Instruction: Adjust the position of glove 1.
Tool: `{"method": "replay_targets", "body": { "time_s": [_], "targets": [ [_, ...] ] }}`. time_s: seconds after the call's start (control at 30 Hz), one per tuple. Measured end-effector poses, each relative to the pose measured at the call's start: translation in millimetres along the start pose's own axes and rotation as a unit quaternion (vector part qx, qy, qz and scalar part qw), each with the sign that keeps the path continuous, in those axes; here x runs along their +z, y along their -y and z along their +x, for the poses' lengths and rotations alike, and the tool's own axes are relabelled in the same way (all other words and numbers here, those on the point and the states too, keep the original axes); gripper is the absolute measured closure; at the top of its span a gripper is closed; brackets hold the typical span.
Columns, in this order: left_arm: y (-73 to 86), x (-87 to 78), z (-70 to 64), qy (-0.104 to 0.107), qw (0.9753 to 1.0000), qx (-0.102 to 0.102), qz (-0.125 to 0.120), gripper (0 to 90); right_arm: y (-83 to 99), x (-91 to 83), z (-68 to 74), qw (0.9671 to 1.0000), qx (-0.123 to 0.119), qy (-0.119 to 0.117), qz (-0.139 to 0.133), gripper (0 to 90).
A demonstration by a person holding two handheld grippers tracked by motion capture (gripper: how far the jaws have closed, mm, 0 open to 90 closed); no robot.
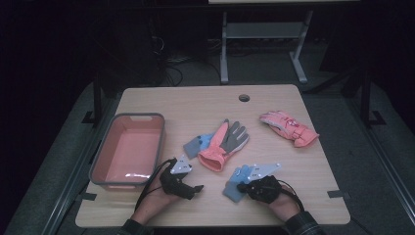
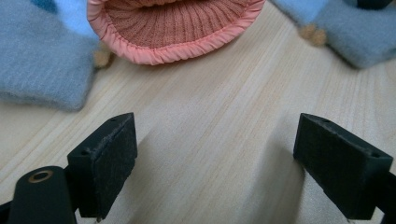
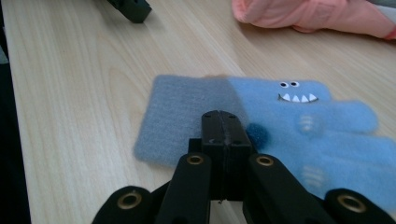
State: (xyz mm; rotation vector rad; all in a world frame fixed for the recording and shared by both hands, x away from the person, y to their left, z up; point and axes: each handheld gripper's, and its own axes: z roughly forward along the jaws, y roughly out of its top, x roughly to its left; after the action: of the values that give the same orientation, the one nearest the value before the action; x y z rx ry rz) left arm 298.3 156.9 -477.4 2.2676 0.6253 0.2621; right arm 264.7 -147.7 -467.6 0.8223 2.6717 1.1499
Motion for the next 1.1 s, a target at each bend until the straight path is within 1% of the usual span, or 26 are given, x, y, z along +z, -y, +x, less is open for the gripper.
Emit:
{"method": "replay_targets", "body": {
  "time_s": [0.1,0.13,0.2,0.27,0.3,0.37,0.43,0.47,0.5,0.53,0.57,0.6,0.63,0.67,0.7,0.73,0.8,0.83,0.87,0.9,0.93,1.0,1.1],
  "targets": [
    [0.0,-0.1,0.0,-0.001,1.0000,0.000,0.001,12.8,-2.6,3.5,3.1,1.0000,-0.002,-0.008,-0.001,89.7],
    [0.0,-0.1,-0.1,-0.001,1.0000,0.000,0.001,12.8,-3.3,5.0,3.8,0.9999,-0.007,-0.010,-0.003,89.7],
    [0.0,-0.1,-0.3,-0.002,1.0000,0.000,0.001,12.8,-4.1,5.7,4.5,0.9998,-0.003,-0.017,-0.003,89.6],
    [-0.1,0.3,-1.2,-0.004,1.0000,-0.005,-0.001,12.8,-4.3,4.0,2.8,0.9998,-0.005,-0.016,-0.009,88.0],
    [-0.3,-0.1,-1.7,-0.005,1.0000,-0.006,0.001,12.8,-4.4,1.5,1.0,0.9998,0.001,-0.014,-0.015,85.3],
    [-0.3,0.0,-2.5,-0.006,0.9999,-0.008,0.000,12.8,-3.1,-4.5,-4.5,0.9996,0.009,-0.003,-0.025,82.1],
    [-0.3,0.2,-3.4,-0.007,0.9999,-0.011,-0.001,12.7,-1.1,-10.5,-10.6,0.9992,0.017,0.008,-0.035,73.7],
    [-0.3,0.3,-3.6,-0.008,0.9999,-0.012,-0.002,12.7,0.2,-13.9,-14.6,0.9988,0.027,0.016,-0.039,70.9],
    [-0.3,0.3,-3.9,-0.009,0.9999,-0.013,-0.002,12.7,1.3,-15.6,-17.2,0.9984,0.031,0.019,-0.043,68.3],
    [-0.2,0.4,-4.4,-0.010,0.9998,-0.014,-0.003,12.8,2.5,-17.7,-20.1,0.9980,0.037,0.023,-0.046,62.6],
    [-0.4,0.0,-4.4,-0.011,0.9999,-0.013,0.000,13.1,3.8,-19.6,-24.3,0.9973,0.041,0.034,-0.050,56.2],
    [-0.7,-0.3,-4.6,-0.011,0.9998,-0.013,0.002,13.4,4.9,-20.6,-26.8,0.9971,0.043,0.039,-0.050,52.9],
    [-0.9,-0.3,-4.7,-0.012,0.9998,-0.015,0.002,13.7,7.0,-22.5,-30.5,0.9964,0.044,0.052,-0.050,46.8],
    [-1.1,-0.4,-4.5,-0.013,0.9998,-0.016,0.002,14.3,8.8,-24.0,-34.0,0.9957,0.050,0.061,-0.049,43.3],
    [-1.5,-0.5,-4.4,-0.015,0.9997,-0.018,0.003,15.0,10.4,-25.3,-37.3,0.9951,0.056,0.066,-0.047,40.3],
    [-1.8,-0.9,-4.1,-0.016,0.9997,-0.018,0.004,16.0,13.0,-27.7,-42.5,0.9938,0.069,0.073,-0.046,36.9],
    [-2.2,-2.5,-3.5,-0.018,0.9996,-0.021,0.004,21.2,16.8,-31.0,-49.6,0.9917,0.085,0.082,-0.051,31.4],
    [-2.2,-2.5,-3.5,-0.018,0.9996,-0.021,0.004,24.0,16.8,-31.0,-49.6,0.9917,0.085,0.082,-0.051,31.4],
    [-2.4,-3.8,-3.0,-0.019,0.9996,-0.022,0.006,25.6,21.4,-34.6,-59.1,0.9892,0.098,0.097,-0.050,26.2],
    [-2.6,-4.3,-2.9,-0.019,0.9995,-0.023,0.005,27.2,22.7,-35.5,-61.5,0.9885,0.101,0.101,-0.050,24.3],
    [-3.2,-5.3,-2.8,-0.018,0.9994,-0.029,0.005,30.9,23.9,-36.4,-63.8,0.9879,0.103,0.105,-0.050,22.6],
    [-4.1,-6.9,-2.1,-0.015,0.9992,-0.036,0.006,36.4,28.1,-38.7,-70.5,0.9857,0.107,0.120,-0.050,21.0],
    [-7.0,-10.1,-2.2,-0.004,0.9984,-0.057,0.006,51.9,33.9,-40.4,-78.3,0.9829,0.110,0.138,-0.050,16.8]
  ]
}}
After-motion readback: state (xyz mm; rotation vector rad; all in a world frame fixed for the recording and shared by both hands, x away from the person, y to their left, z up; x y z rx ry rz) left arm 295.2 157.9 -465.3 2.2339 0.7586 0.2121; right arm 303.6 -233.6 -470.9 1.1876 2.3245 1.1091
